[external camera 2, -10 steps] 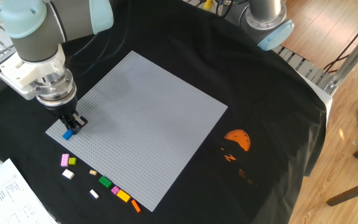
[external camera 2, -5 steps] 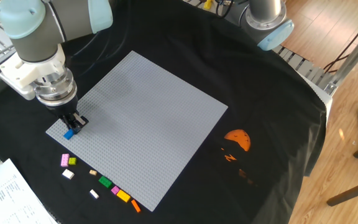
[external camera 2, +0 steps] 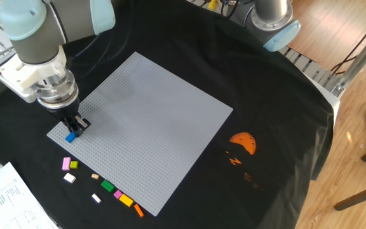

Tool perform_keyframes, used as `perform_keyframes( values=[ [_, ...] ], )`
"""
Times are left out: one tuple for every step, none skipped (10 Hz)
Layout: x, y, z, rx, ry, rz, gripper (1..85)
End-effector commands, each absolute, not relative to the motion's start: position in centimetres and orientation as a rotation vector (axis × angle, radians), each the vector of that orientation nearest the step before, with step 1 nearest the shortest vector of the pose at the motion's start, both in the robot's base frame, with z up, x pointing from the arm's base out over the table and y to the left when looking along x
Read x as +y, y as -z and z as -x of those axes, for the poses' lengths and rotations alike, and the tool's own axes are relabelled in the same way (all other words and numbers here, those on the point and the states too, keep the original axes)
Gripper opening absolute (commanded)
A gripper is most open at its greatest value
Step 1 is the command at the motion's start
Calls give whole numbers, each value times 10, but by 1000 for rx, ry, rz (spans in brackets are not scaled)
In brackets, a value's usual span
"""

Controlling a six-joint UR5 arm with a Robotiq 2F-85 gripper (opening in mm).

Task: Build with small Lego blocks

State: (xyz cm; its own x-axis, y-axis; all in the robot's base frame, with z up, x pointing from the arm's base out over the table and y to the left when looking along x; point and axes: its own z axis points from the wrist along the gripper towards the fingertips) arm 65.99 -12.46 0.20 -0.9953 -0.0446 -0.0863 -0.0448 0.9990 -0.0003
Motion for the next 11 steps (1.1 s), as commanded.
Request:
perform_keyframes(
  values=[
    [-125, -4, -663, 3045, -1, 65, 23],
    [-125, -4, -665, 3044, 4, 59, 23],
    [-125, -4, -666, 3044, 11, 57, 23],
    [-125, -4, -666, 3044, 10, 54, 23],
    [-124, -2, -667, 3044, 6, 54, 23],
    [-123, -2, -667, 3044, 1, 51, 23],
    [-123, -2, -666, 3045, -1, 54, 23],
    [-121, -2, -666, 3047, -11, 56, 23],
    [-120, -2, -665, 3050, -15, 55, 23],
    [-119, -2, -664, 3051, -25, 57, 23],
    [-118, -3, -663, 3055, -45, 66, 23]
  ],
)
